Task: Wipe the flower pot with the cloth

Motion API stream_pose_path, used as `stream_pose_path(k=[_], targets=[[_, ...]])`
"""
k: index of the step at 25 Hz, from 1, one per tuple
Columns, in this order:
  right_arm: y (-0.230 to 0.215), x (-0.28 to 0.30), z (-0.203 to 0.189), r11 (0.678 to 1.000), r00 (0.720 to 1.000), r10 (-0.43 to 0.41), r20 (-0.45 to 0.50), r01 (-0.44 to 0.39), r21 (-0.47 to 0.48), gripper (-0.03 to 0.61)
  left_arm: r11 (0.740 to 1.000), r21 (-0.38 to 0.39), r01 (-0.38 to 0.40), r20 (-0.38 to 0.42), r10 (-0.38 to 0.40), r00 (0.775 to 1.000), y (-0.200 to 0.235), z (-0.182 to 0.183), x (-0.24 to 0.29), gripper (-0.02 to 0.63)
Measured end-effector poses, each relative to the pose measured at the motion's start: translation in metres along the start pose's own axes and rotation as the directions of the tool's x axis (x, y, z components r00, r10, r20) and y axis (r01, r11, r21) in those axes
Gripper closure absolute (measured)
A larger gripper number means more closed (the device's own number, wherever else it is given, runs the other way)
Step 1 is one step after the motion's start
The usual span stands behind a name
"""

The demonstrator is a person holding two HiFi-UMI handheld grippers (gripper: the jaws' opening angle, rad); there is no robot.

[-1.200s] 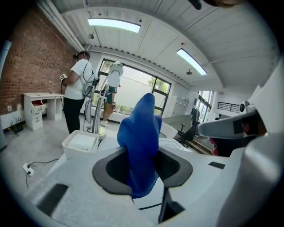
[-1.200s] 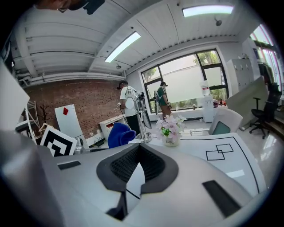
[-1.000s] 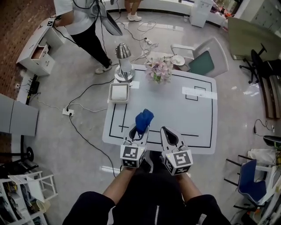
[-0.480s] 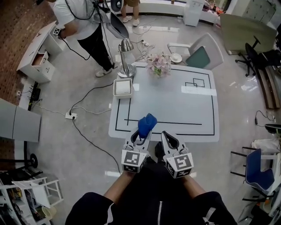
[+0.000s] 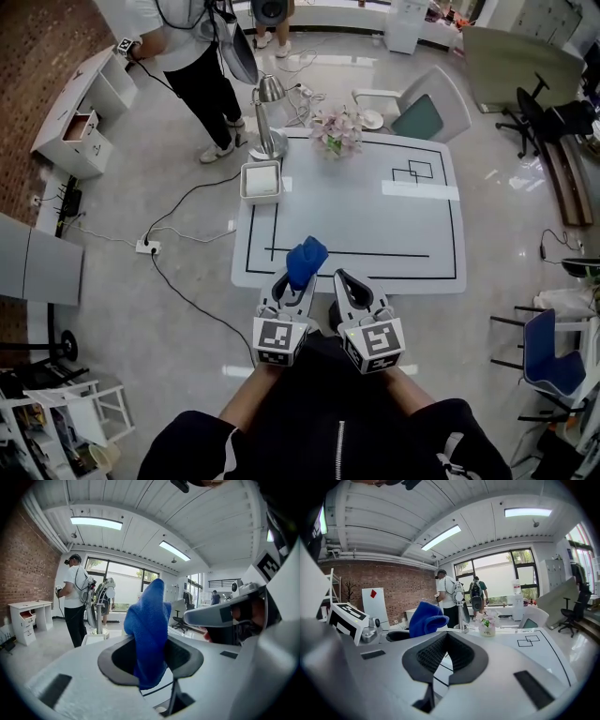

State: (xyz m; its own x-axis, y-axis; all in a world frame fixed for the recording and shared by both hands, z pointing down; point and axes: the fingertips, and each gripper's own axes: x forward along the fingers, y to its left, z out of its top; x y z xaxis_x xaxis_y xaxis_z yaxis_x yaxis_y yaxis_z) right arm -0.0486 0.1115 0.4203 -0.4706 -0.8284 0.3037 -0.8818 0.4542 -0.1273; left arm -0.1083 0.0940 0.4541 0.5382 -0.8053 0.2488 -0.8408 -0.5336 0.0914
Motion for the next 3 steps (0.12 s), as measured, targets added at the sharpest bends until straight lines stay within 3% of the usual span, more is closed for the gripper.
stream_pose_path(k=[3], targets=[[0.0046,0.003,0.003,1.0,1.0,0.003,-0.009,-0.003,-0.006,0.571,1.0,0.021,-0.008,-0.019,0.009,1.0,0.008,-0.0106,-0.0047,0.472]])
